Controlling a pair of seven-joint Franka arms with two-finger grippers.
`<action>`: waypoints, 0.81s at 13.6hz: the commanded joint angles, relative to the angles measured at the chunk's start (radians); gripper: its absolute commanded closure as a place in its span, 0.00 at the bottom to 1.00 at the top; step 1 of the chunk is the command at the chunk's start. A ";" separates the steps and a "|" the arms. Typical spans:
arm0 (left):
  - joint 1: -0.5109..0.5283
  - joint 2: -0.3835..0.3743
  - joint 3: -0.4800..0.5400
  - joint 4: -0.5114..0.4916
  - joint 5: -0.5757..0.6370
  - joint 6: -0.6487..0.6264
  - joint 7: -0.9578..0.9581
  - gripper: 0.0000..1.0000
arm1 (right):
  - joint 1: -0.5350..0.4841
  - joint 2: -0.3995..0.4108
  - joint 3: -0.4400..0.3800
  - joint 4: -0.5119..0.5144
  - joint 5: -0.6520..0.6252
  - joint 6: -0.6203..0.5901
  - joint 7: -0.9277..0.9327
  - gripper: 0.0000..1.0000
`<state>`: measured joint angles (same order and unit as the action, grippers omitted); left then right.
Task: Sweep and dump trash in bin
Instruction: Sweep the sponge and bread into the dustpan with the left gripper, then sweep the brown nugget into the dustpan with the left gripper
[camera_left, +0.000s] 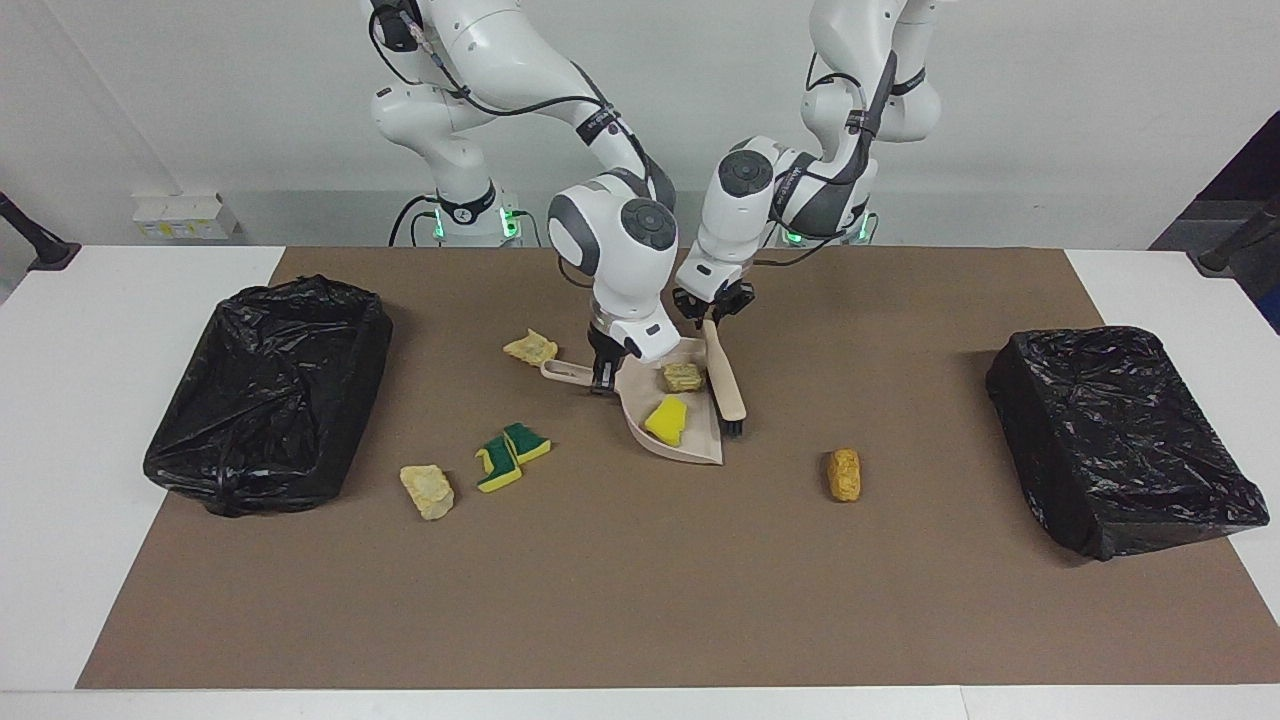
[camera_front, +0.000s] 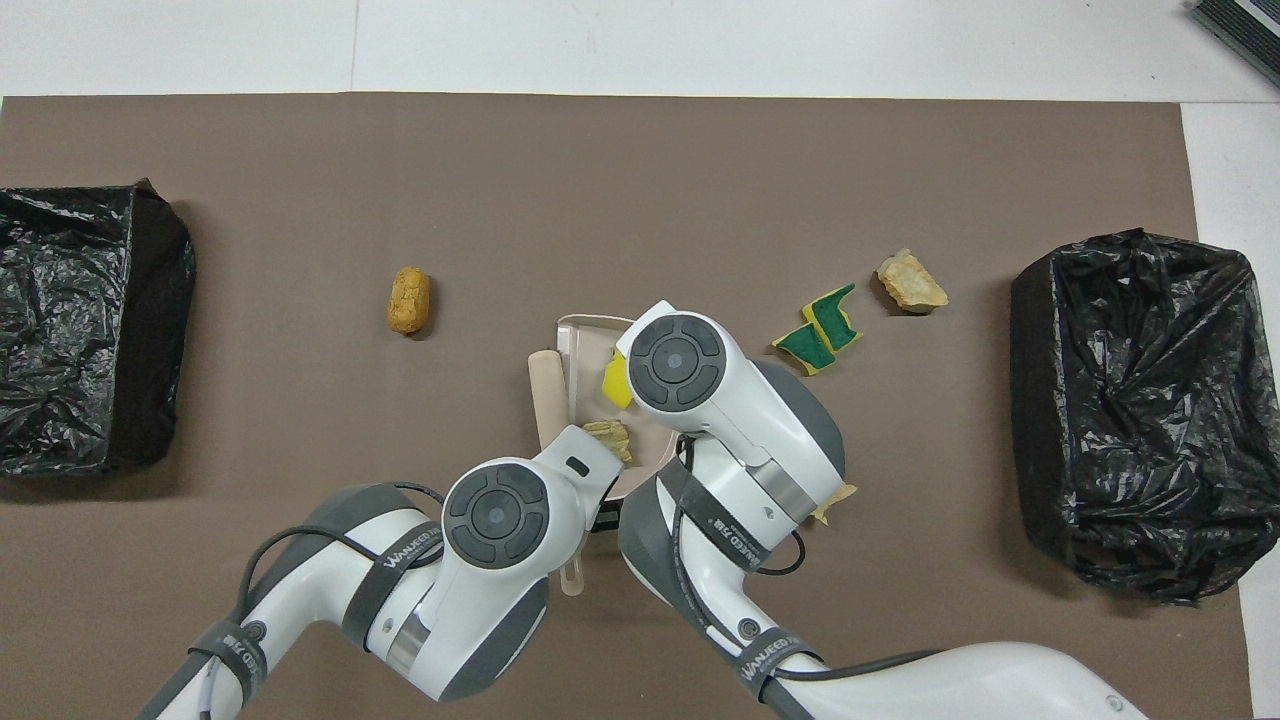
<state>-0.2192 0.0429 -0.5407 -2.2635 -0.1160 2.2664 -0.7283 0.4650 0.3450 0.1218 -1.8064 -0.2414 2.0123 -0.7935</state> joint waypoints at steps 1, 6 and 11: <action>-0.006 0.009 -0.004 0.068 -0.021 -0.077 0.013 1.00 | -0.011 -0.008 0.006 -0.005 -0.027 -0.014 0.027 1.00; -0.002 -0.011 0.161 0.197 0.013 -0.291 0.185 1.00 | -0.011 -0.008 0.007 -0.005 -0.027 -0.014 0.028 1.00; -0.003 0.040 0.395 0.271 0.101 -0.281 0.530 1.00 | -0.011 -0.008 0.006 -0.005 -0.025 -0.014 0.030 1.00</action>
<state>-0.2145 0.0453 -0.2032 -2.0505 -0.0368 2.0006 -0.3025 0.4645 0.3450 0.1217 -1.8064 -0.2414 2.0123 -0.7930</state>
